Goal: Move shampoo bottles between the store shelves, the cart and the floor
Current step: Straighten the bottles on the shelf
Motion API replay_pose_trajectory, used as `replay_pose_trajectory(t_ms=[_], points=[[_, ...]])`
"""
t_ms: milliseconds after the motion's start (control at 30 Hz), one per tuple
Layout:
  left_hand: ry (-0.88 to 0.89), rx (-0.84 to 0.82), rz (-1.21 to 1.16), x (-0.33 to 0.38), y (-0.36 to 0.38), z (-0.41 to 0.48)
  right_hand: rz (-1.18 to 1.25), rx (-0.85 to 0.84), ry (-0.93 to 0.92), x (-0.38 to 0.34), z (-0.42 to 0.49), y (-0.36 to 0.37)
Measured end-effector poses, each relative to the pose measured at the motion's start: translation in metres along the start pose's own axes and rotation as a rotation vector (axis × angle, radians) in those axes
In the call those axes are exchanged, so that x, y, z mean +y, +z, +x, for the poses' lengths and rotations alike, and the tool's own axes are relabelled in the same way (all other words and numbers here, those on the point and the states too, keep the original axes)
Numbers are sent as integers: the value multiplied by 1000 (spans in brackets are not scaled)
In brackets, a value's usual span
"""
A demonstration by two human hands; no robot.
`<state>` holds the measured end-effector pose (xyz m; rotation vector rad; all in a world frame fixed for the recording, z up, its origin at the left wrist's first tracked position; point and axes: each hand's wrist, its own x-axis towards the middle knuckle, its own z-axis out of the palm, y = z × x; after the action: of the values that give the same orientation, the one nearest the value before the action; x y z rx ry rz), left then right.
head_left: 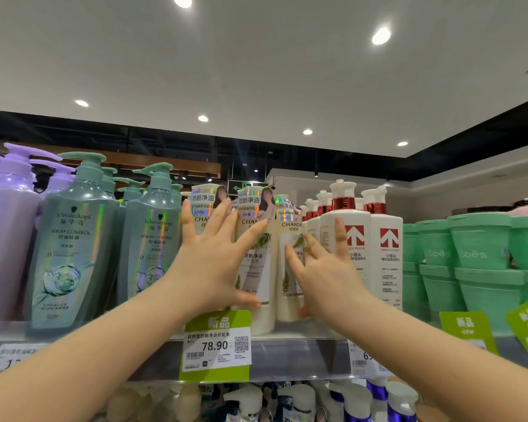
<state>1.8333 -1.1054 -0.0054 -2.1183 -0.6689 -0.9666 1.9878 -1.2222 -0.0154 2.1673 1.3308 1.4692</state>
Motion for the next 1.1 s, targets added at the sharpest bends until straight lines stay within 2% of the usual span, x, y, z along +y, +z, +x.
replay_pose_trajectory(t_ms=[300,567,900,1100], points=[[8,26,-4,-3,-2,5,26,48,-12,2,-7,-3],[37,-72,10,-5,-8,23,-14,-19,-7,1,-5,-6],[30,-52,45,-1,-9,27,-111,-30,-48,-9,0,-4],[12,-51,64,2,-10,27,-73,61,-26,-18,10,-1]])
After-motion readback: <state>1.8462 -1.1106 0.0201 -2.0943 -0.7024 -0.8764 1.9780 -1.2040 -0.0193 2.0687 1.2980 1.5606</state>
